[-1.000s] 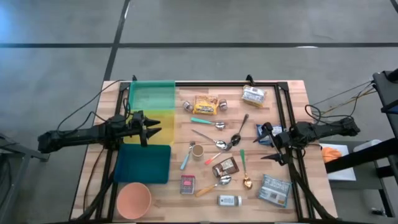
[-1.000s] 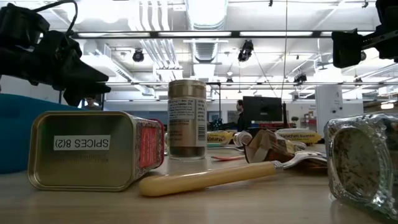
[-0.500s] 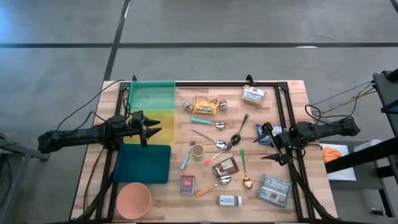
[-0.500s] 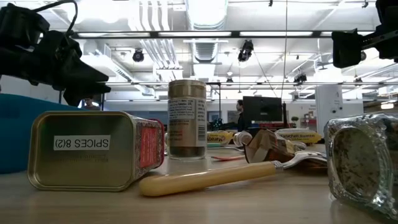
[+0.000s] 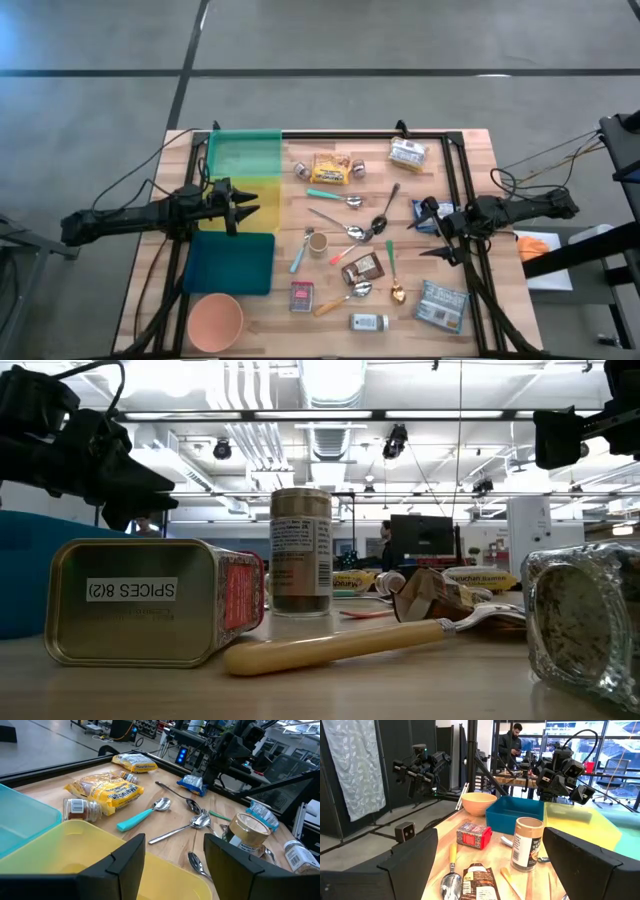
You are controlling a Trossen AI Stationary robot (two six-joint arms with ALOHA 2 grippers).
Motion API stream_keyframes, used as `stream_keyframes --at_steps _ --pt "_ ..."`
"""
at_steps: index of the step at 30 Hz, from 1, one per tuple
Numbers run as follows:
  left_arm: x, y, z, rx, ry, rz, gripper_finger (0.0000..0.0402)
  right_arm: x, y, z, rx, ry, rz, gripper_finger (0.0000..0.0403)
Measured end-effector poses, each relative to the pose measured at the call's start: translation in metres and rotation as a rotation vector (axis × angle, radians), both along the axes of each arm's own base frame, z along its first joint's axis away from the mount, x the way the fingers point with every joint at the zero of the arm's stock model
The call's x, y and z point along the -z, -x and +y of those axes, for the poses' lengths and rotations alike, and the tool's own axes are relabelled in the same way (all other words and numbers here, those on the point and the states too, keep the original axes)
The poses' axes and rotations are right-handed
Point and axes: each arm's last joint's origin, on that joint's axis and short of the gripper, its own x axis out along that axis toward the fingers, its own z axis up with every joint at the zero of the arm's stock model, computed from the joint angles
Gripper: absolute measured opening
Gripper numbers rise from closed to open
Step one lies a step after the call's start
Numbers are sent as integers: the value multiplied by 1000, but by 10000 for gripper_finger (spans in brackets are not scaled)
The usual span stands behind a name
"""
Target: Pick & Place Food Item
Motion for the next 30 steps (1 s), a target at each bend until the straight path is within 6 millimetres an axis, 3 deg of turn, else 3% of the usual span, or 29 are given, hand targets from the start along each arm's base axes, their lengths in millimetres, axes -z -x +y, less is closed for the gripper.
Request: stream_keyframes --at_steps 16,20,22,27,30 --pt "0 0 0 0 0 0 208 0 0 0 0 -1 -3 359" --pt "0 0 0 -8 3 -1 208 -2 0 -1 24 -73 6 359" --pt "-1 0 0 -25 79 -30 208 -2 -1 -2 69 -81 4 359" --pt "-17 -1 4 -154 475 -306 208 -3 -2 -8 265 -78 -15 359" --pt "-25 -1 4 -148 605 -427 208 -3 -2 -11 375 -78 -20 359"
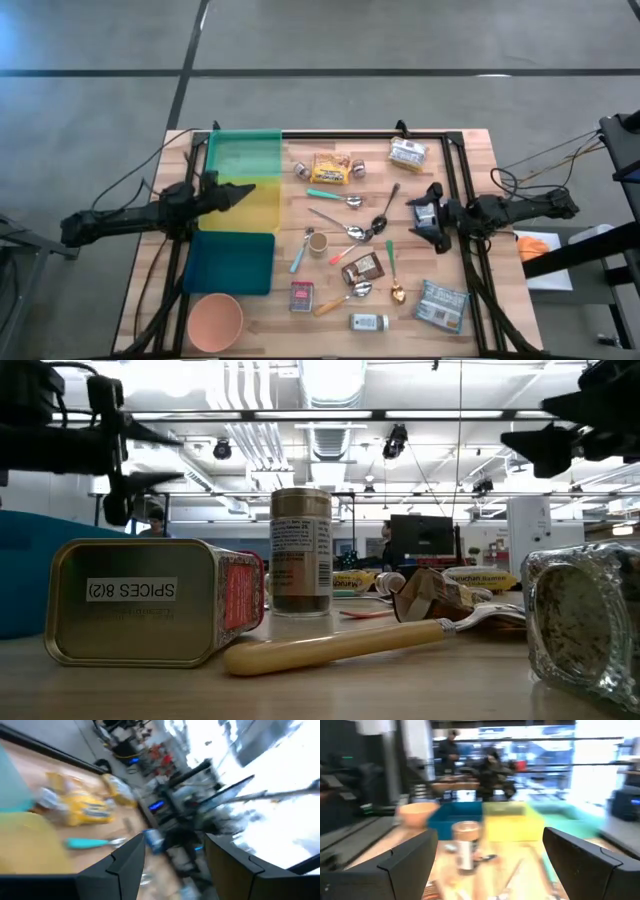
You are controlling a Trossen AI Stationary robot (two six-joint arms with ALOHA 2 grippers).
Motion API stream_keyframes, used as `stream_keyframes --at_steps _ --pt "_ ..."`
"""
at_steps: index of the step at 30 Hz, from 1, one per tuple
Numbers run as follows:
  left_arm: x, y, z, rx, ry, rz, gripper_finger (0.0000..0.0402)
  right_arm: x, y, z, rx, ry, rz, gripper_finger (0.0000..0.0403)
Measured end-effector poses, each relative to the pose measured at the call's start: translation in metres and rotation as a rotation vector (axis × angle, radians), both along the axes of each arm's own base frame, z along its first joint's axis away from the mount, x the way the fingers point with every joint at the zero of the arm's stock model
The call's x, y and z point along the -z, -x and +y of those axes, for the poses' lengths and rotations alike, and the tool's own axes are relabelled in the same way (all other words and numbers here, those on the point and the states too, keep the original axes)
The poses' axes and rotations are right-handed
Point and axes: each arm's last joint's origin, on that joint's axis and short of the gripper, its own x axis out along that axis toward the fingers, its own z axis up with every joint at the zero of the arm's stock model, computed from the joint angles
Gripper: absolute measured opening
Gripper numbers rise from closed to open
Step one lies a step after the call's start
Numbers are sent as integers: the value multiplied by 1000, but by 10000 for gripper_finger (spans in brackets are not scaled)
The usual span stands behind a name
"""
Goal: Pick & Place Food Item
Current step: Put the gold seasoning bottle into the yellow bin
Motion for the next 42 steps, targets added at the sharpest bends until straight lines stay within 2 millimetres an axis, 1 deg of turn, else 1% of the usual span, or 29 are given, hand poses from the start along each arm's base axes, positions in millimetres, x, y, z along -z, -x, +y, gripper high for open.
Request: stream_keyframes --at_steps 3,6,10,13,16,18,22,25,28,30,33,35,39,42 --pt "-15 0 -2 48 -50 -50 208 -3 0 -1 22 -51 -30 359" --pt "-46 4 -3 64 -192 -111 208 -10 1 -2 39 -99 -106 359" --pt "-81 4 -4 44 -336 -103 208 -19 3 -2 8 -269 -202 359" --pt "-101 -3 -2 47 -354 -43 208 -27 6 -2 -31 -355 -291 359" --pt "-115 -20 1 65 -318 48 208 -39 10 -3 -52 -392 -373 359" --pt "-122 -32 4 101 -304 130 208 -51 14 -3 -74 -387 -376 359" --pt "-129 -56 8 192 -296 326 208 -80 19 -2 -141 -367 -248 359" --pt "-138 -69 12 215 -274 402 208 -104 23 -2 -163 -364 -133 359" --pt "-146 -80 14 225 -267 429 208 -123 23 0 -188 -348 -38 359" --pt "-151 -84 15 225 -266 431 208 -132 18 1 -206 -342 22 359" --pt "-155 -87 16 226 -264 438 208 -142 7 5 -232 -349 96 359" --pt "-155 -88 16 226 -264 437 208 -145 -3 8 -245 -347 141 359" --pt "-153 -87 16 227 -258 444 208 -158 -19 12 -261 -359 184 359" --pt "-153 -88 16 222 -217 436 208 -168 -25 12 -269 -348 214 359"
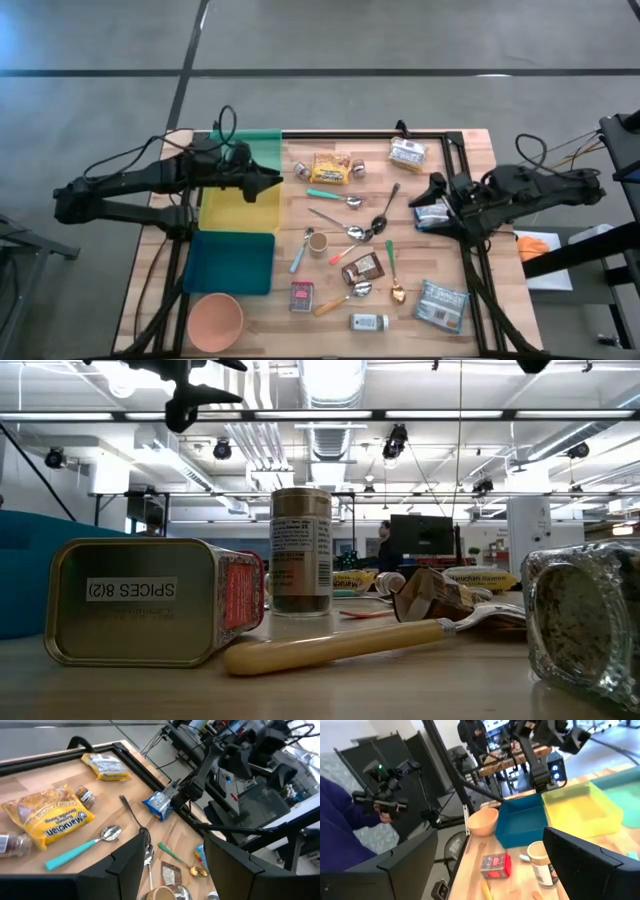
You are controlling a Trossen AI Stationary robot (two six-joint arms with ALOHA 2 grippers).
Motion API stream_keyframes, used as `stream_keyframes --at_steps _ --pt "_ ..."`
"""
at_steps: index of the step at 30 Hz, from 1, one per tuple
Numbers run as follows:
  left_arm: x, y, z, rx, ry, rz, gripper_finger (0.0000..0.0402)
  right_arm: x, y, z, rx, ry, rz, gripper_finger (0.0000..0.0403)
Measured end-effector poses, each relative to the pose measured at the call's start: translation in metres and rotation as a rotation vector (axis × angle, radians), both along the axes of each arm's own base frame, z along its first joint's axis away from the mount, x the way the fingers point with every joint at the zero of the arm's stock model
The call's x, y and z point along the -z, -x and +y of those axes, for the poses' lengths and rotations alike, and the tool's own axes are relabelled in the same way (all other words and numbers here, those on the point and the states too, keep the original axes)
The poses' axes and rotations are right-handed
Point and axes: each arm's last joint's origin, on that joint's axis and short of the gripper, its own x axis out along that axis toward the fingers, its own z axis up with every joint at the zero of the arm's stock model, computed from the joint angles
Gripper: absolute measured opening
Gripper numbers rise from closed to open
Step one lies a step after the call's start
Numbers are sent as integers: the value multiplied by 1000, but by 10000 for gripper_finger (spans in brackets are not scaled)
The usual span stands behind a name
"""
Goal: Pick & Place Food Item
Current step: Put the gold seasoning bottle into the yellow bin
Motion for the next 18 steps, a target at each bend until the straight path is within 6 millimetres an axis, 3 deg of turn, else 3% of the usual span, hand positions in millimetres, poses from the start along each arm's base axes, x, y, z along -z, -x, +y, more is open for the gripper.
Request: stream_keyframes --at_steps 5,12,18 --pt "-1 0 0 -27 116 -26 208 -6 -14 -3 -23 8 54 359" --pt "-5 -13 -4 150 132 -87 208 4 -33 -9 -55 2 134 359" --pt "-1 -38 -15 267 -2 -26 208 8 -42 -10 -63 -1 165 359"
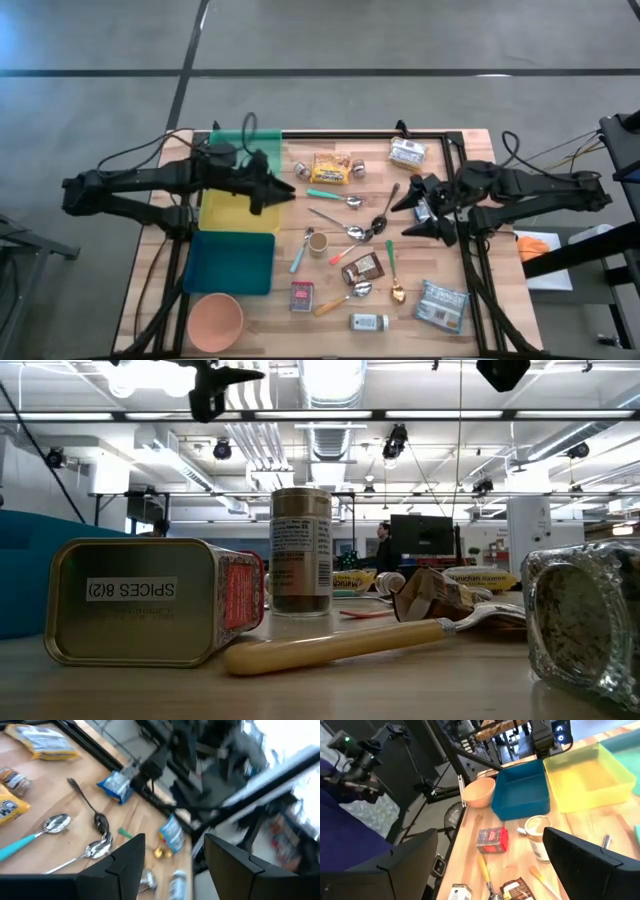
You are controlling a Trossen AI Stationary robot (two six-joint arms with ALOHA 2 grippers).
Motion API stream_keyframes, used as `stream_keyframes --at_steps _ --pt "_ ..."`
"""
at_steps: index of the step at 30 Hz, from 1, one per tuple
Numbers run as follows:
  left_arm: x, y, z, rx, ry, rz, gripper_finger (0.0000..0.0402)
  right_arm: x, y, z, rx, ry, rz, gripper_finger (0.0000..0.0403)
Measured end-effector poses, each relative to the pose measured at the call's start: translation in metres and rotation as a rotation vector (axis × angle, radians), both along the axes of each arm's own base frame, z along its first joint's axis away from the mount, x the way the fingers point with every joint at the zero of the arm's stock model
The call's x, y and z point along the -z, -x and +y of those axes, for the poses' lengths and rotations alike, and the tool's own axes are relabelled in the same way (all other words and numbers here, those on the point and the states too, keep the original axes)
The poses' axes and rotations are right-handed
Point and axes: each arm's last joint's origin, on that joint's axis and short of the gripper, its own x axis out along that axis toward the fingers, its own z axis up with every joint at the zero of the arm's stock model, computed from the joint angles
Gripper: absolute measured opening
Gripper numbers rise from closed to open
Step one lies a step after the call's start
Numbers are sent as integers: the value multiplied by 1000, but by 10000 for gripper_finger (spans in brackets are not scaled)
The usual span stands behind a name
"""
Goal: Pick & Place Food Item
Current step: Put the gold seasoning bottle into the yellow bin
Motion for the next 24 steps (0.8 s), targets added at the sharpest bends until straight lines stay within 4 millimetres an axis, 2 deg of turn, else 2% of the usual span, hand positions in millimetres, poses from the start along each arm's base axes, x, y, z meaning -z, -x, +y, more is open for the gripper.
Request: stream_keyframes --at_steps 4,13,19,24 --pt "1 -19 -12 108 -146 46 208 1 0 0 1 1 4 359" --pt "9 -50 -26 288 -422 320 208 1 0 0 3 6 4 359" --pt "16 -66 -27 342 -466 367 220 1 0 0 3 9 4 359" --pt "30 -77 -27 359 -470 406 262 2 0 -1 0 21 9 359"
